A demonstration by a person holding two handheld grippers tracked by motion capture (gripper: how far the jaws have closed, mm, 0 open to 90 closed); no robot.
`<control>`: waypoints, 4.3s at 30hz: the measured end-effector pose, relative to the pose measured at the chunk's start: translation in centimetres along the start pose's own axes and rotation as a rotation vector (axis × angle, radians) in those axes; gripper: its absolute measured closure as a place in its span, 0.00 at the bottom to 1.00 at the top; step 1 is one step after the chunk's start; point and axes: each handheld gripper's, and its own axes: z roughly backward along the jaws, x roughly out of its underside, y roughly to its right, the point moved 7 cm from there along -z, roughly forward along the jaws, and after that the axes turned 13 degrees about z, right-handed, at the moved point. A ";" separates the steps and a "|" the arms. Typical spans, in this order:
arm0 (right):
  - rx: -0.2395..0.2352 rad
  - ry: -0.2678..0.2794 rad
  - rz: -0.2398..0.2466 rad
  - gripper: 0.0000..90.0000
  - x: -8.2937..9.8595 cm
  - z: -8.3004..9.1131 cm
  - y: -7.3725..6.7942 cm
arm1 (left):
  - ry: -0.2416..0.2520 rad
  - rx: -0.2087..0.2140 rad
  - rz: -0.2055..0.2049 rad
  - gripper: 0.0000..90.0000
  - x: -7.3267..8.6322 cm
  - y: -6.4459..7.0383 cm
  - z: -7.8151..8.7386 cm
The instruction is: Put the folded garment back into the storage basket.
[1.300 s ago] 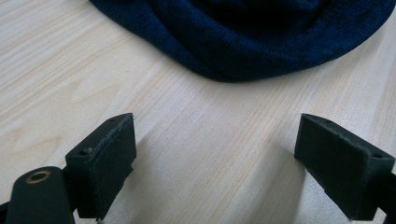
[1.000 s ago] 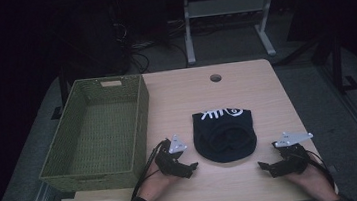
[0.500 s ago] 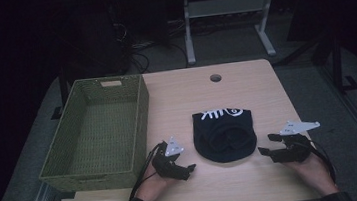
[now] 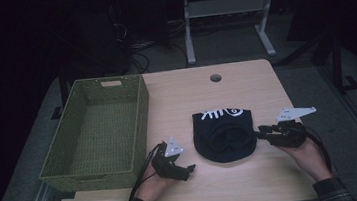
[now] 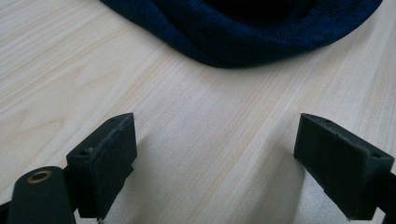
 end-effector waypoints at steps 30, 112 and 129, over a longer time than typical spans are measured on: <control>-0.025 0.039 -0.013 1.00 -5.1 -1.8 3.3 | 0.002 -0.001 -0.006 0.13 0.0 0.0 0.0; -0.057 -0.180 0.017 1.00 0.0 -6.5 6.7 | -0.006 0.000 -0.009 0.13 0.0 -0.1 0.1; -0.102 -0.193 0.065 1.00 1.0 -4.7 3.1 | -0.001 0.001 -0.010 0.13 0.0 -0.1 0.0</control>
